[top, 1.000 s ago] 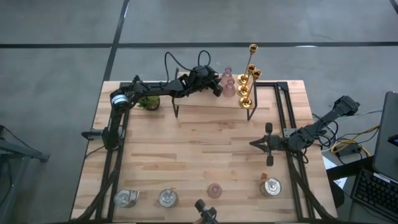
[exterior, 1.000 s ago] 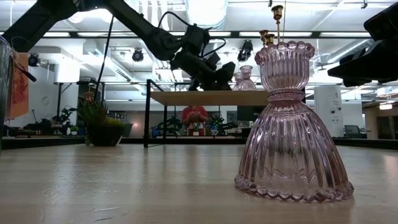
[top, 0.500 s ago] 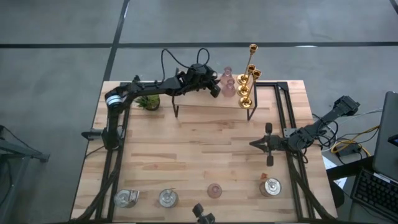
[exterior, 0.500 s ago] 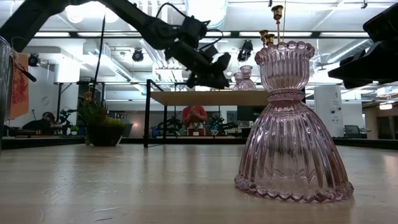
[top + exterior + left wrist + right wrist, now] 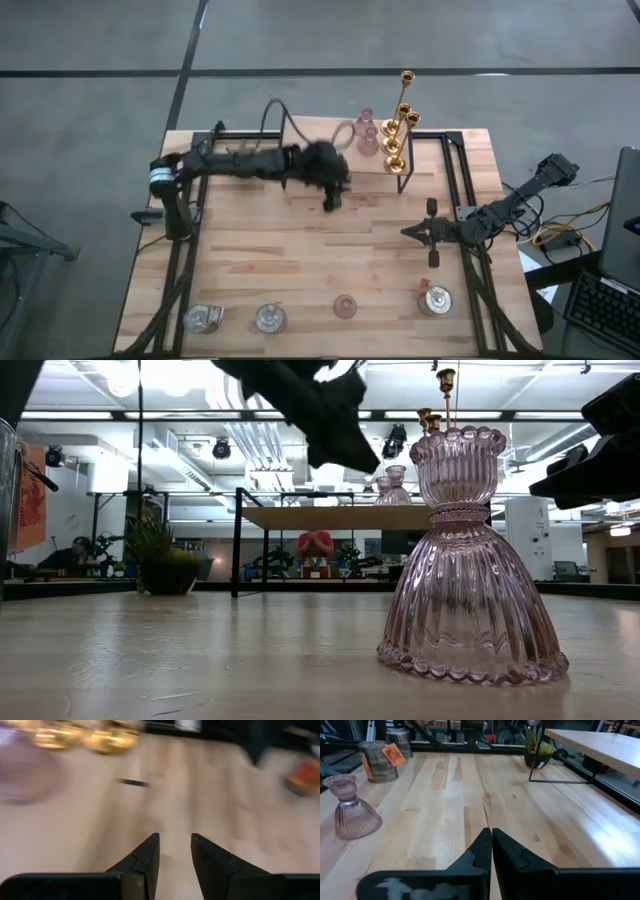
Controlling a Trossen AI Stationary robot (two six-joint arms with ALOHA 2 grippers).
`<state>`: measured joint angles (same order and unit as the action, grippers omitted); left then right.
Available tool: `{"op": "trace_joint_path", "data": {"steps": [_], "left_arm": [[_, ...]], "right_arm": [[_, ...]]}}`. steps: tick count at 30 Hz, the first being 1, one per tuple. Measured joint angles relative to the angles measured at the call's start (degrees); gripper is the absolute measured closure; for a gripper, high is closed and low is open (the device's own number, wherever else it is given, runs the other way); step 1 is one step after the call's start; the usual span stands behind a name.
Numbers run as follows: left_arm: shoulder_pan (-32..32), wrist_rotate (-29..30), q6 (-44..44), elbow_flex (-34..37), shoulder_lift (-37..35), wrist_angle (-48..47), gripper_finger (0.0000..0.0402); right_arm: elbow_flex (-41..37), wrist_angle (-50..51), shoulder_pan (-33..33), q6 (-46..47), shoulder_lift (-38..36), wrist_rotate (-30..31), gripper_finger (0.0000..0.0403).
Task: Pick & Place candle stick holders
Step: Align the red candle holder on the shelf with the red candle holders
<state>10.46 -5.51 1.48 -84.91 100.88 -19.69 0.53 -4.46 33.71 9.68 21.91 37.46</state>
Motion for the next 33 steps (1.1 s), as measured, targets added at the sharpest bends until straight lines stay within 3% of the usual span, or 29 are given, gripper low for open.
{"op": "trace_joint_path", "data": {"steps": [6, 12, 16, 22, 27, 33], "left_arm": [[-11.9, 1.0, -3.1, 7.2, -4.1, 0.5, 0.0288], [-22.5, 3.4, -10.8, 16.9, -5.7, 13.9, 0.0288], [-28.1, 8.1, -14.5, 22.2, -5.6, 21.7, 0.0280], [-33.6, 16.5, -22.5, 27.7, -5.5, 28.8, 0.0233], [-37.7, 21.7, -20.8, 31.2, -3.5, 38.1, 0.0194], [-39.7, 25.1, -23.0, 29.7, 3.3, 39.7, 0.0185]], "right_arm": [[0.0, 0.0, 0.0, -0.1, 0.0, 0.0, 0.0394], [0.0, -0.1, 0.0, -0.3, 0.0, 0.1, 0.0394], [0.0, -0.3, 0.0, -0.5, 0.0, 0.1, 0.0394], [0.0, -0.5, 0.0, 0.7, 0.0, 0.2, 0.0394], [0.0, -0.5, 0.0, 2.4, 0.0, 0.2, 0.0394], [0.0, -0.5, 0.0, 3.5, 0.1, 0.2, 0.0394]]}}
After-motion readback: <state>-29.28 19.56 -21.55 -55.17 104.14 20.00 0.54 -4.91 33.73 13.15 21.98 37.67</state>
